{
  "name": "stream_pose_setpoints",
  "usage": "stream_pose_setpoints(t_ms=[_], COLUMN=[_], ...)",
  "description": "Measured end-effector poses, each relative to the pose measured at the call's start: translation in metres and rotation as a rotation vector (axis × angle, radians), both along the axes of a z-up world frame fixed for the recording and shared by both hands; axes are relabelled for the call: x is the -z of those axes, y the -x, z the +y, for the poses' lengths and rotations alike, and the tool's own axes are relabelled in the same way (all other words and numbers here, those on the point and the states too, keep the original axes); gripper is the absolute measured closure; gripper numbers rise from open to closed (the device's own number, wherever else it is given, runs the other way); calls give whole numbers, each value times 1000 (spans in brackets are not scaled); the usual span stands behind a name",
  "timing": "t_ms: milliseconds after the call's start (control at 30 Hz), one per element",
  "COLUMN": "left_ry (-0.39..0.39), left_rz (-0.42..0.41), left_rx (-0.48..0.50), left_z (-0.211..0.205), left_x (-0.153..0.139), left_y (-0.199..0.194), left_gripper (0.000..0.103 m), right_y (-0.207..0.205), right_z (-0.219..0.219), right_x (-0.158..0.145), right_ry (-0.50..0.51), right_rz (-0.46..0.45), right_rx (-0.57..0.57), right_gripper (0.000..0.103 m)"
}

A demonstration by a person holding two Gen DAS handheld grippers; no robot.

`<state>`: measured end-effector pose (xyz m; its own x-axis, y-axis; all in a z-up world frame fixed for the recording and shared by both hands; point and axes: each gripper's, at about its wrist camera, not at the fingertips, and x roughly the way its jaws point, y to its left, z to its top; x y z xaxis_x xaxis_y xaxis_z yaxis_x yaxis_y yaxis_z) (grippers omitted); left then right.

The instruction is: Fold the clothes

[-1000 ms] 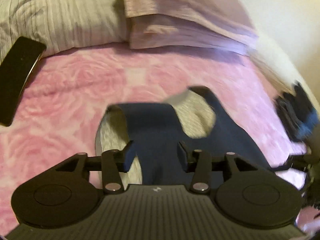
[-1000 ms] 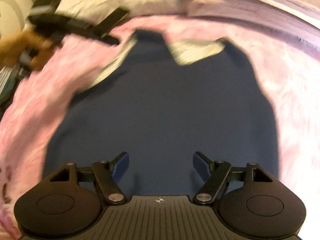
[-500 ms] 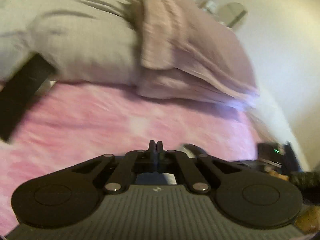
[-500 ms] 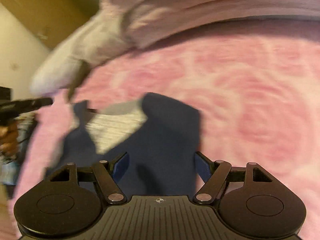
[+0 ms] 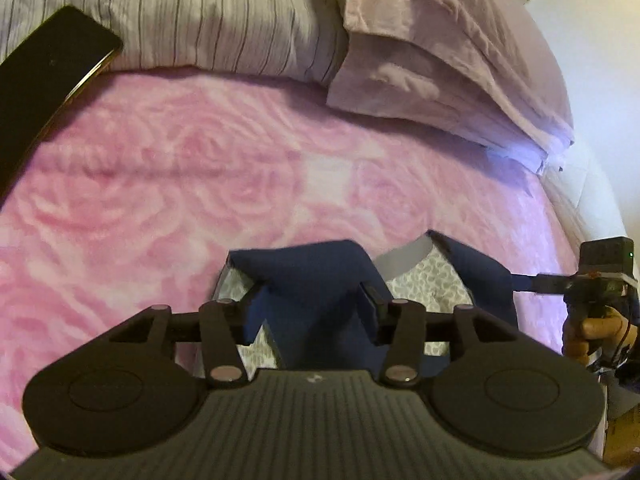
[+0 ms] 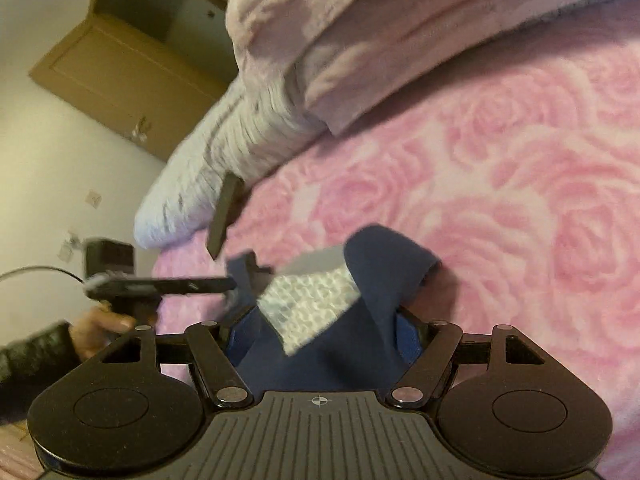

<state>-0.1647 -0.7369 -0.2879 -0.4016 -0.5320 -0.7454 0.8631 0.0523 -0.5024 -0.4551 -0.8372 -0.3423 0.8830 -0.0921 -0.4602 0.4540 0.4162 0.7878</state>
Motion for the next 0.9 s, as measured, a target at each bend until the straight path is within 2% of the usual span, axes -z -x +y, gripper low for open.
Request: stream_pose_setpoints(t_ms=[67,133,200,300,367,500,533,567,600,667,800,900], left_ry=[10,1,-12,-27,-34,-21,-21,-18,-20,17,120,160], left_rz=[-15,3,66,125,136,144,165,217,264,296,324,252], left_rx=[-16,-42,-39,-9,-12,-21,-12,14,44,61,19,4], left_z=[0,4,5,-2,-9,-14,-14,-12,-11,-7,-5,-11], left_x=[0,-1,4,9,15,21,21,21,21,14,-15,-40], left_y=[-2,-11,-14,-12,-8,-4,-4,-5,-5,-9,-35,-62], left_gripper=[54,54,54,54,54,59,64,78,88,99,103,103], right_y=[-3,-11,-22,-38,-44,-45,-45,-46,-45,-43,-41,-39], right_z=[-4,-9,-11,-14,-15,-12,-10,-9,-8,-5,-14,-31], right_x=[-1,-2,-1,5,8,14,17,20,21,23,17,-3], right_ry=[-39,-51,-45,-22,15,31,0,-36,-59,-98,-134,-95], right_rz=[-62,-84,-82,-32,39,91,81,67,40,-20,-122,-250], right_rx=[0,-22,-33,-37,-6,3,-30,-67,-84,-108,-72,5], right_gripper=[30,30,30,30,29,29,29,29,29,29,29,29])
